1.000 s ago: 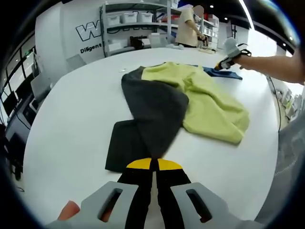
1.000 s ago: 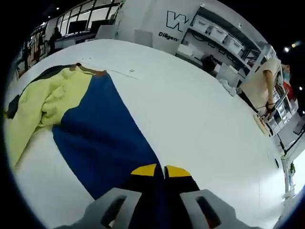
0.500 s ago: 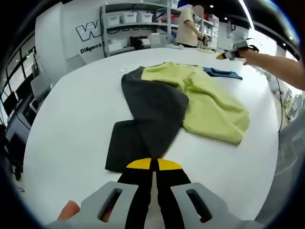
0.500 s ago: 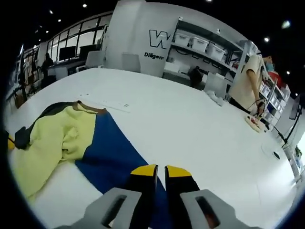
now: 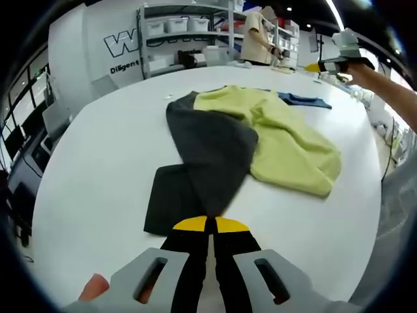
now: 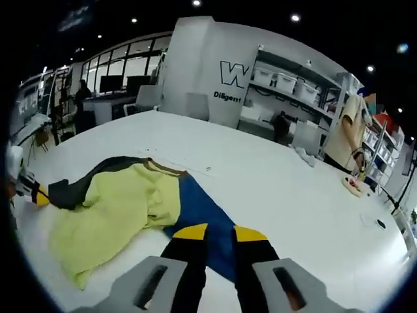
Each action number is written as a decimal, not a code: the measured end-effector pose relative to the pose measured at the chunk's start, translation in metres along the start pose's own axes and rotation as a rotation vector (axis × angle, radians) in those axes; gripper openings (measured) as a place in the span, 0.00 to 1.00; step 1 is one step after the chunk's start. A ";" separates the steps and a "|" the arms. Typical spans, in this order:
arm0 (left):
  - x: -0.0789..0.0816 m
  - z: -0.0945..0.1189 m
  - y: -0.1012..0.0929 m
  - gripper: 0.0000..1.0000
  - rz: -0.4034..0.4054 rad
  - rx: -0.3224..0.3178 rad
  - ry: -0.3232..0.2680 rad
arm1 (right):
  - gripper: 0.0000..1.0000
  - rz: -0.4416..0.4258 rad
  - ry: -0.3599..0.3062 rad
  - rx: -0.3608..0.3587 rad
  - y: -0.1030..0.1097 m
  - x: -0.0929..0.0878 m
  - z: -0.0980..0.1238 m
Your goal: Fold the garment on the visible template until the final outline fits inside the template.
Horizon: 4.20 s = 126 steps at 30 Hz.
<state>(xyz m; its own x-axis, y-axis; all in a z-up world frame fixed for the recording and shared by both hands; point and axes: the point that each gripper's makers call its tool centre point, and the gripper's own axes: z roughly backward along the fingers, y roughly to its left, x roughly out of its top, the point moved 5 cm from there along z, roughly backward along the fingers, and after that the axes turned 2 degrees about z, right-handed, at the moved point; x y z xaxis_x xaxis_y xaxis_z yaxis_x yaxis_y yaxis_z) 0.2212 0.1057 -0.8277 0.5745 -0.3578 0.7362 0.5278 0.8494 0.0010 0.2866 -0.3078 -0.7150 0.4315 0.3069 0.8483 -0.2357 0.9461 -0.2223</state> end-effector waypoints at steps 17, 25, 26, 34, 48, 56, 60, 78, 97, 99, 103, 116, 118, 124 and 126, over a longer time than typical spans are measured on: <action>-0.001 -0.001 0.001 0.00 0.002 0.003 -0.017 | 0.50 -0.130 -0.116 0.114 0.084 -0.007 0.077; -0.001 -0.001 0.001 0.00 0.001 0.002 -0.025 | 0.59 -0.139 -0.233 0.094 0.125 0.004 0.110; -0.001 -0.001 0.000 0.00 0.001 0.002 -0.026 | 0.60 -0.141 -0.247 0.090 0.130 0.004 0.115; -0.002 -0.001 0.000 0.00 -0.002 0.001 -0.029 | 0.58 -0.112 -0.254 0.088 0.155 -0.004 0.137; 0.003 0.005 0.000 0.00 -0.028 0.009 -0.066 | 0.52 -0.069 -0.223 0.105 0.159 -0.008 0.132; 0.027 0.030 0.006 0.00 0.034 -0.013 -0.122 | 0.51 -0.075 -0.215 0.101 0.157 -0.009 0.131; 0.037 0.040 0.015 0.00 0.131 -0.023 -0.144 | 0.51 -0.070 -0.212 0.104 0.158 -0.009 0.131; 0.064 0.064 0.108 0.00 0.179 0.138 -0.162 | 0.50 -0.058 -0.196 0.106 0.158 -0.012 0.130; 0.072 0.035 0.166 0.00 0.116 0.203 0.012 | 0.49 -0.048 -0.161 0.085 0.156 -0.018 0.127; 0.073 0.029 0.167 0.00 0.116 0.206 0.026 | 0.48 -0.047 -0.156 0.083 0.155 -0.019 0.126; 0.080 0.014 0.168 0.00 0.098 0.202 0.049 | 0.48 -0.049 -0.147 0.076 0.154 -0.021 0.126; 0.145 -0.042 0.131 0.00 -0.062 0.097 0.087 | 0.47 -0.057 -0.126 0.058 0.149 -0.024 0.124; 0.152 -0.053 0.119 0.00 -0.077 0.078 0.088 | 0.47 -0.056 -0.123 0.058 0.150 -0.024 0.123; 0.154 -0.086 0.080 0.00 -0.153 0.031 0.109 | 0.47 -0.055 -0.117 0.057 0.149 -0.025 0.122; 0.150 -0.094 0.070 0.01 -0.181 0.018 0.119 | 0.47 -0.057 -0.117 0.055 0.148 -0.025 0.122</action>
<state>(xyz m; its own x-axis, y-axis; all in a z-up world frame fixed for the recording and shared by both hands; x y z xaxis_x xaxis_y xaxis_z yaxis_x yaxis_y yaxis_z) 0.4030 0.0745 -0.7810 0.5417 -0.5470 0.6382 0.6179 0.7739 0.1389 0.1342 -0.1880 -0.7105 0.3418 0.2353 0.9098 -0.2627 0.9535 -0.1479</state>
